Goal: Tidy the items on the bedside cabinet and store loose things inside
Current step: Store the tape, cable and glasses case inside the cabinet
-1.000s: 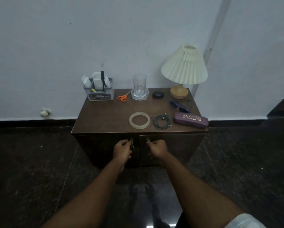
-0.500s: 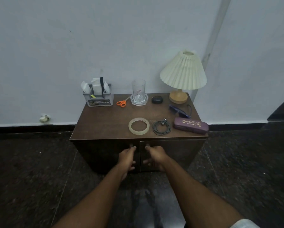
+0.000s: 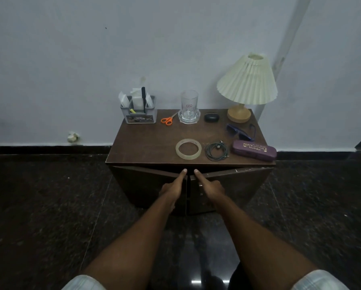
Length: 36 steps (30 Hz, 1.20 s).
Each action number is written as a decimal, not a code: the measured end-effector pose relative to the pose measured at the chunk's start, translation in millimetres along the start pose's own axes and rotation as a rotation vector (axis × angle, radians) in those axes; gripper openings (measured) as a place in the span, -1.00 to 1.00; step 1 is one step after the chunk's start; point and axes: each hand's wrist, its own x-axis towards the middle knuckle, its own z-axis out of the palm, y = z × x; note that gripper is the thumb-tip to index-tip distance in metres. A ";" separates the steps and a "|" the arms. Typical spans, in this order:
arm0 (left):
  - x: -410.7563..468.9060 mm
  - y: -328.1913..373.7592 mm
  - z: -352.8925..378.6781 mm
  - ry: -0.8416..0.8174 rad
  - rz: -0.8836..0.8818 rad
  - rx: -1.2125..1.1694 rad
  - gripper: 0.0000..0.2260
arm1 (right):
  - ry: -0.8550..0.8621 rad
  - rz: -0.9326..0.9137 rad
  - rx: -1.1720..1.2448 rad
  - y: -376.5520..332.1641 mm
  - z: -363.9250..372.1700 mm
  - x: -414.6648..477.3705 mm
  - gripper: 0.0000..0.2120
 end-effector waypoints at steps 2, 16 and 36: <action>-1.4 -2.4 1.8 0.017 -0.001 0.007 0.04 | 0.051 0.005 -0.039 3.3 0.4 -4.7 0.27; -34.4 -30.0 -33.4 -0.063 -0.020 0.180 -0.54 | -0.039 0.090 -0.052 16.2 -19.4 -43.7 -0.45; -60.5 -106.7 -153.6 0.018 0.102 0.451 -0.86 | -0.210 0.081 -0.576 72.7 -103.5 -88.1 -0.90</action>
